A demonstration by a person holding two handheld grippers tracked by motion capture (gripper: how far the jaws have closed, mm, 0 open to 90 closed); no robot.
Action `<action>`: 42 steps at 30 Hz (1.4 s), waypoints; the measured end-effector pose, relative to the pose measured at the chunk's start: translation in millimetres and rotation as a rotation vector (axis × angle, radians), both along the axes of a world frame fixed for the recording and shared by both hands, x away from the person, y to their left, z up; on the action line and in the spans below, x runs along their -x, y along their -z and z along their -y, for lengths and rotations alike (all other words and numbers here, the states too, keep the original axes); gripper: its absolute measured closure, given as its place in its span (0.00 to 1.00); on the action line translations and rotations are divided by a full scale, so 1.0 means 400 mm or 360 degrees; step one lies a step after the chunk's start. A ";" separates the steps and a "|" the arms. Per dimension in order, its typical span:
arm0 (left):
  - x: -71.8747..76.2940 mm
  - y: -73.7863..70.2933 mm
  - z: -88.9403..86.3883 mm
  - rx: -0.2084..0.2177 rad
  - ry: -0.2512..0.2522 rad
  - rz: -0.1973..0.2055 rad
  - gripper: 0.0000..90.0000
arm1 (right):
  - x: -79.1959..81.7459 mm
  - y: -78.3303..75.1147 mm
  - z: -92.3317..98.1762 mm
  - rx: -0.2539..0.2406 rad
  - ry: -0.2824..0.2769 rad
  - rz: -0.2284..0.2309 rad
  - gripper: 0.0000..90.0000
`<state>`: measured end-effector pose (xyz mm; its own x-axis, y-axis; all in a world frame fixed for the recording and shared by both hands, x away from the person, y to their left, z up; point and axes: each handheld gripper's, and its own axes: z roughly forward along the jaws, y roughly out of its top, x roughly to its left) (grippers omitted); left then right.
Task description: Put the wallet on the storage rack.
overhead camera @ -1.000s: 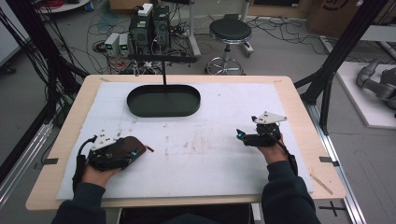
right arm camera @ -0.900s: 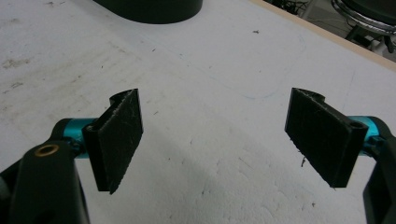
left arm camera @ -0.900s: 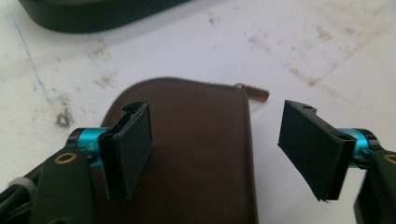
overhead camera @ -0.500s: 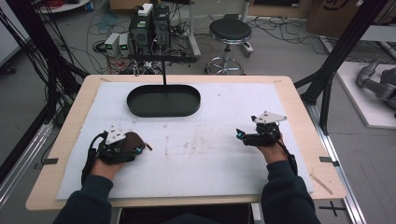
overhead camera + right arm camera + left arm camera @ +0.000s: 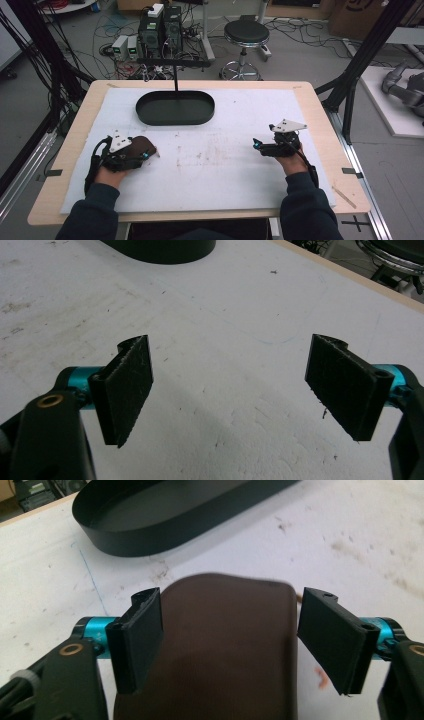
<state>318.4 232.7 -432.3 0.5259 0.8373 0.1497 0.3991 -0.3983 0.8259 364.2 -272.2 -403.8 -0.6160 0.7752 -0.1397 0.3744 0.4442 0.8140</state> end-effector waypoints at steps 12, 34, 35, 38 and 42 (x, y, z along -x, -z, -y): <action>-0.013 0.036 0.022 -0.0364 0.0046 0.0043 0.28 | 0.001 -0.002 -0.006 0.0004 -0.0012 0.0011 0.22; -0.016 -0.035 -0.097 0.0494 -0.0099 -0.0039 0.68 | 0.003 -0.004 0.000 -0.0001 0.0011 0.0015 0.22; -0.016 -0.038 -0.099 0.0510 -0.0097 -0.0047 0.69 | 0.003 -0.004 0.000 -0.0003 0.0010 0.0017 0.22; -0.016 -0.049 -0.103 0.0589 -0.0086 -0.0073 0.72 | 0.003 -0.004 0.001 -0.0005 0.0012 0.0017 0.22; -0.019 -0.055 -0.102 0.0673 -0.0034 -0.0148 0.74 | 0.003 -0.005 0.002 -0.0001 0.0013 0.0021 0.22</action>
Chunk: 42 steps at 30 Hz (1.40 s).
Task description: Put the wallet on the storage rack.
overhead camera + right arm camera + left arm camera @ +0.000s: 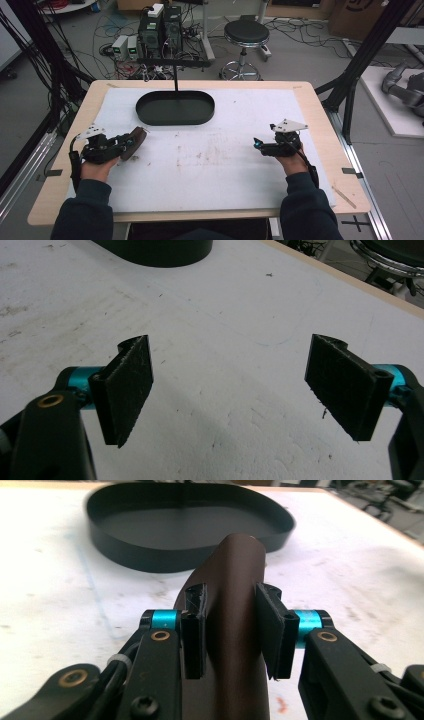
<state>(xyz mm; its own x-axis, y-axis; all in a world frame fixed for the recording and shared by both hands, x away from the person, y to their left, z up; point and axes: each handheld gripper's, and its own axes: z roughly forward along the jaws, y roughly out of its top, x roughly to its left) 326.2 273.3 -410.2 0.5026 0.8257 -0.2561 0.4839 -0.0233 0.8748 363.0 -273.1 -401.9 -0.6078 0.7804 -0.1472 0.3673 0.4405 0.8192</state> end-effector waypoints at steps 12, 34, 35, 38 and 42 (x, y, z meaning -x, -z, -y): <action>-0.029 -0.005 0.023 0.0043 0.0053 -0.0073 0.73 | -0.001 0.001 -0.001 0.0002 0.0000 -0.0002 0.22; -0.031 -0.010 0.009 0.0066 -0.0048 0.0117 0.41 | -0.002 0.004 -0.003 0.0009 0.0000 -0.0010 0.22; -0.029 -0.011 0.010 0.0054 -0.0057 0.0138 0.38 | -0.002 0.004 -0.003 0.0009 -0.0002 -0.0009 0.22; -0.021 -0.015 0.015 0.0018 -0.0073 0.0145 0.28 | -0.002 0.004 -0.003 0.0010 -0.0001 -0.0011 0.22; -0.006 -0.009 0.018 -0.0018 -0.0061 0.0139 0.24 | -0.002 0.004 -0.003 0.0008 -0.0001 -0.0011 0.22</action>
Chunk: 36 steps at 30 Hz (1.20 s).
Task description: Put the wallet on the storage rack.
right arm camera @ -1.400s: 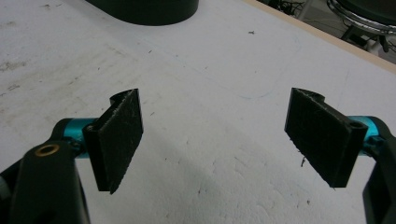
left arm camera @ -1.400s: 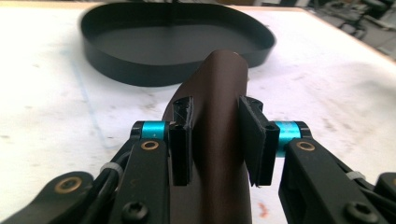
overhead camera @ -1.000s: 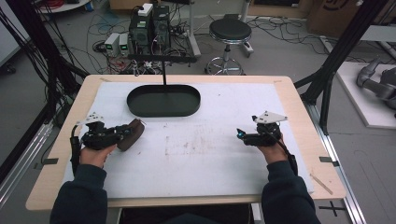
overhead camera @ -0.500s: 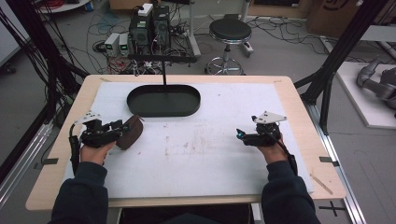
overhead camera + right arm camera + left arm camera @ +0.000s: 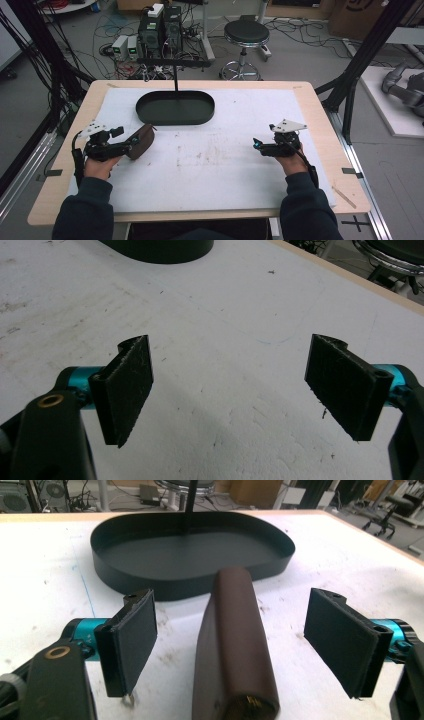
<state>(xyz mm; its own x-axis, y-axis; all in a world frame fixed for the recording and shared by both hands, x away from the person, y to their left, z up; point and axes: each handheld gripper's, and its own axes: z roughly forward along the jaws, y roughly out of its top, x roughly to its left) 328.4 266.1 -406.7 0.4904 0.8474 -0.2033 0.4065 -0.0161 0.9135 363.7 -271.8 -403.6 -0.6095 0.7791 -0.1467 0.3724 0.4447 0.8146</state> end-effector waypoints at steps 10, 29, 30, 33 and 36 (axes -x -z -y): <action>0.005 0.044 0.011 -0.0154 0.0024 -0.0144 0.37 | -0.001 0.001 -0.002 0.0003 -0.0002 -0.0001 0.22; -0.076 -0.069 0.045 -0.0222 0.0080 0.0085 0.73 | -0.004 0.001 0.006 -0.0008 0.0015 0.0002 0.22; -0.091 -0.081 0.050 -0.0234 0.0080 0.0101 0.73 | -0.003 0.000 0.007 -0.0012 0.0023 -0.0001 0.22; -0.140 -0.107 0.062 -0.0249 0.0080 0.0139 0.73 | -0.004 0.000 0.009 -0.0020 0.0020 0.0001 0.22; -0.190 -0.117 0.072 -0.0314 0.0046 0.0148 0.73 | -0.004 0.000 0.008 -0.0020 0.0016 0.0000 0.22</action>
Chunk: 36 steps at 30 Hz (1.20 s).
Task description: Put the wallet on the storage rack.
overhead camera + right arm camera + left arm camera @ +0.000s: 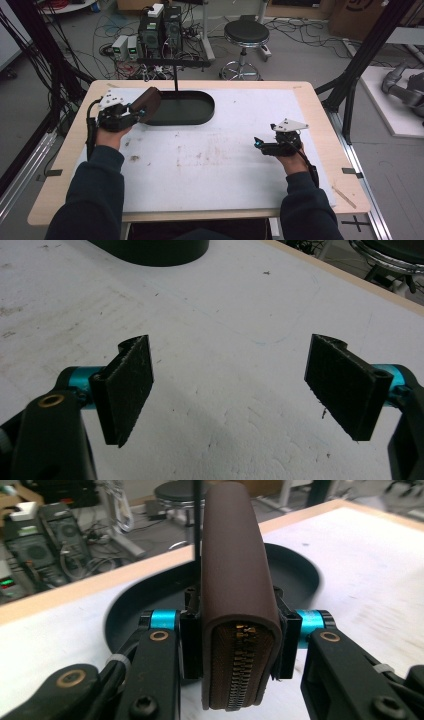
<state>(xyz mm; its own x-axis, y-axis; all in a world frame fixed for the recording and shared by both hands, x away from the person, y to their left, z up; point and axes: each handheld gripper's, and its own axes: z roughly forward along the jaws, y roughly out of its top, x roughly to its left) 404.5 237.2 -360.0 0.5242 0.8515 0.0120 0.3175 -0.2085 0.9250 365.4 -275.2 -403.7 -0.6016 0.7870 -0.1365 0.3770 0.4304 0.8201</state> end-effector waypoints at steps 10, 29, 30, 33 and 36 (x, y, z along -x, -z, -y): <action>-0.135 0.047 0.011 -0.0169 -0.0142 -0.0125 0.73 | -0.007 0.003 0.012 -0.0032 0.0018 -0.0014 0.22; -0.229 0.117 0.068 -0.0438 -0.0293 -0.0217 0.72 | -0.001 0.007 0.021 -0.0040 0.0037 -0.0033 0.22; -0.228 0.118 0.071 -0.0421 -0.0289 -0.0230 0.71 | -0.001 0.007 0.021 -0.0039 0.0036 -0.0033 0.22; -0.225 0.110 0.077 -0.0295 -0.0282 -0.0253 0.58 | -0.001 0.007 0.021 -0.0035 0.0031 -0.0029 0.22; -0.215 0.096 0.081 -0.0156 -0.0246 -0.0285 0.49 | 0.001 0.006 0.019 -0.0036 0.0027 -0.0030 0.22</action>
<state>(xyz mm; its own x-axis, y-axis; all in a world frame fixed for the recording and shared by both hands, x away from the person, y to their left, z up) 490.4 204.7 -398.5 0.3893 0.9210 0.0168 0.5097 -0.2306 0.8289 365.0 -283.0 -406.2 -0.5906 0.7998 -0.1073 0.3998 0.4055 0.8221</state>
